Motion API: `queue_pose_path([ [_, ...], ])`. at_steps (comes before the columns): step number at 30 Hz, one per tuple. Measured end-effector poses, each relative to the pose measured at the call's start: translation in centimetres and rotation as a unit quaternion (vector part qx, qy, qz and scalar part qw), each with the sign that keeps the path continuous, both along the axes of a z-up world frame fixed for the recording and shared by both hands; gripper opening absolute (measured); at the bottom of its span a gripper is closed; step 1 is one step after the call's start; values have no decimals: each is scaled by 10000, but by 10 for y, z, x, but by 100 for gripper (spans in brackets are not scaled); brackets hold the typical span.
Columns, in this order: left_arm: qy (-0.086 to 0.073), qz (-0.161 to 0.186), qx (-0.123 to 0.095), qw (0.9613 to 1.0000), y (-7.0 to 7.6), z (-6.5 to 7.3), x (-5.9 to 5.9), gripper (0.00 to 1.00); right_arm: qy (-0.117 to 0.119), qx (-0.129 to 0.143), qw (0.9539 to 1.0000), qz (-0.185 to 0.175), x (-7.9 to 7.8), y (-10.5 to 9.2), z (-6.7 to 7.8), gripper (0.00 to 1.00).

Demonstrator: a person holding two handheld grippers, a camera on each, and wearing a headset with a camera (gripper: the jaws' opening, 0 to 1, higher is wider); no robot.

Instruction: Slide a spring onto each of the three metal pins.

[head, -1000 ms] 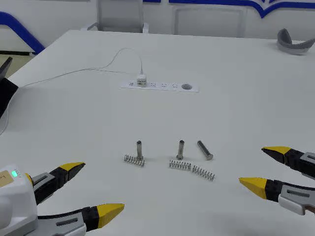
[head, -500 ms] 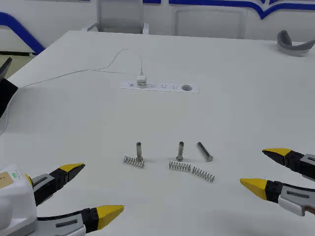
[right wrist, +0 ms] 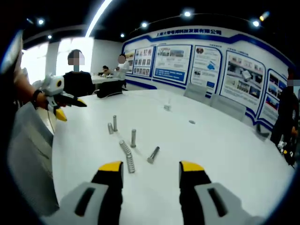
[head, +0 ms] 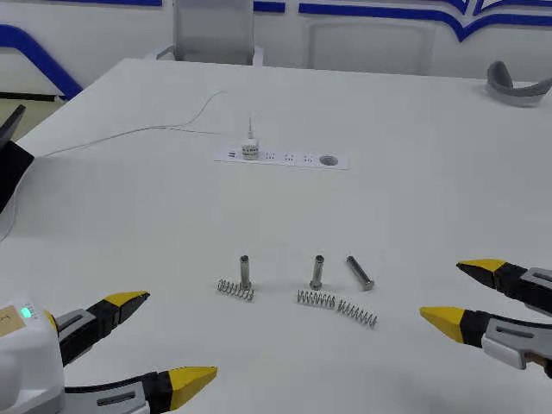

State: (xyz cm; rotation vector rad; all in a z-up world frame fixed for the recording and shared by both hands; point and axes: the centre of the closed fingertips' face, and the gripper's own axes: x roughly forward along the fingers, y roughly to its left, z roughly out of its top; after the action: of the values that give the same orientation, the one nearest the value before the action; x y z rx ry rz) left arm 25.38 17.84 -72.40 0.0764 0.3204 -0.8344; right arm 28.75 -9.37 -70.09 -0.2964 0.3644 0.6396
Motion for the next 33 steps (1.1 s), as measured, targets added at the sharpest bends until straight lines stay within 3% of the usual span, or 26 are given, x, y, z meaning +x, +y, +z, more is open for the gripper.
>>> queue_pose_path([
  [13, -2, -4, 12, 10000, -1, 1, -1, 79, 130, -161, 9998, -31, 38, 16, -6, 45],
  [25, 7, -4, 29, 10000, 0, -1, -1, 79, 396, -156, 9990, -103, 67, 35, -24, 40],
  [33, 7, -63, 77, 9999, -3, -2, -2, 79, 571, -294, 9978, -154, 85, 46, -34, 36],
])
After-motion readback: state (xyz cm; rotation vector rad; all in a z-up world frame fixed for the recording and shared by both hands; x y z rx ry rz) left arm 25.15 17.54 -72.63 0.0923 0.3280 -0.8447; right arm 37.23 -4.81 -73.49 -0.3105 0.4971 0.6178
